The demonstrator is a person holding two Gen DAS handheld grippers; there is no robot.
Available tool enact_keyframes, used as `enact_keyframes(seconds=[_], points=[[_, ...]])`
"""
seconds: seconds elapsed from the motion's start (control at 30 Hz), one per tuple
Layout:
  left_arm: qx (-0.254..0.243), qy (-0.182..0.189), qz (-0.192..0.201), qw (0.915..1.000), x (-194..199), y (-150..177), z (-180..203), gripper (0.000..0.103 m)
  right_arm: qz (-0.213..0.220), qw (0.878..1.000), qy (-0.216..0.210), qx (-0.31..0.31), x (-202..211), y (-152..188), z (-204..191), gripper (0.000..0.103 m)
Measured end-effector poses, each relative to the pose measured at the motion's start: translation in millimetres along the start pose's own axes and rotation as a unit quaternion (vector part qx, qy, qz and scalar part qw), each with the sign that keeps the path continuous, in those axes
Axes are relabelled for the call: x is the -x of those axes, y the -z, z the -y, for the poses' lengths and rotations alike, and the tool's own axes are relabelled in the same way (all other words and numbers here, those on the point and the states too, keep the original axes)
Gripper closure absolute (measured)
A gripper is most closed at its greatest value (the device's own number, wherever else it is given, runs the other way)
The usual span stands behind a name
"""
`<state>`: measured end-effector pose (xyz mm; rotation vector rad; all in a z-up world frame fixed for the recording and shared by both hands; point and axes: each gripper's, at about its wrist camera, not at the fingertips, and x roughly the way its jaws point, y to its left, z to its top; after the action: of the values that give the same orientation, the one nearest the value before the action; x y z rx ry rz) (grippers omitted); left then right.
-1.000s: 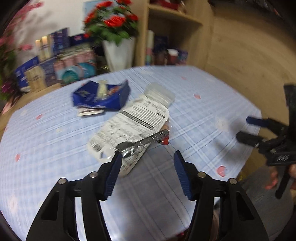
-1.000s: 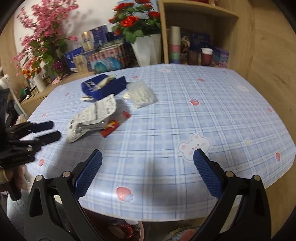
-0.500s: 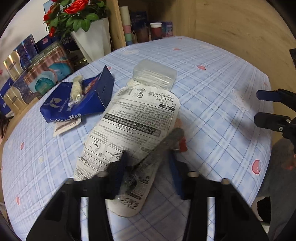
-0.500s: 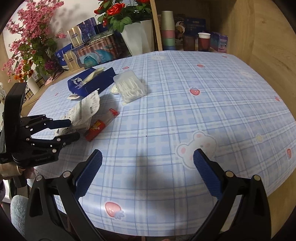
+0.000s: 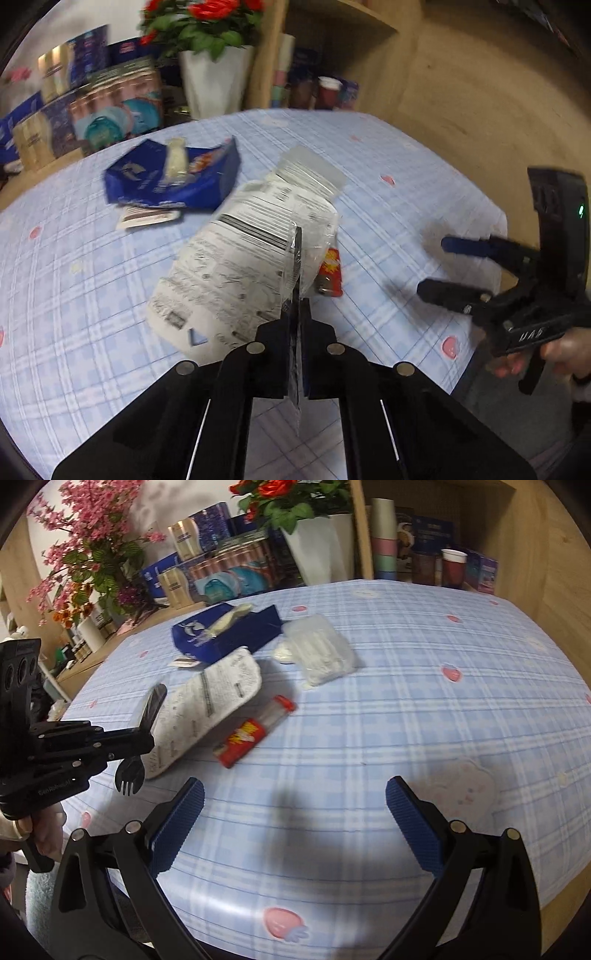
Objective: Collect trash
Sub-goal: 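Lift the clear bag with the left tool while the right tool grasps the white label sheet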
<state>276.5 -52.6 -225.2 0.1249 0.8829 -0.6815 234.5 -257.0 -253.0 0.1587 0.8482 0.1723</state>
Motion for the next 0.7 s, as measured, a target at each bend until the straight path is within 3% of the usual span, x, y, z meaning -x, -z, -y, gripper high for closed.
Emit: enact_keyframes(seconds=[0.3, 0.47, 0.7], points=[[0.091, -0.051, 0.056, 0.993, 38, 16, -30, 0.099, -0.005, 0.998, -0.057, 0.026, -36, -39, -27, 0.017], [0.131, -0.065, 0.08, 0.986, 63, 30, -42, 0.099, -0.024, 0.997, -0.07, 0.008, -68, -63, -35, 0.02], [0.144, -0.071, 0.096, 0.9823, 84, 45, -42, 0.099, -0.046, 0.993, -0.1, -0.045, -100, -75, -37, 0.027]])
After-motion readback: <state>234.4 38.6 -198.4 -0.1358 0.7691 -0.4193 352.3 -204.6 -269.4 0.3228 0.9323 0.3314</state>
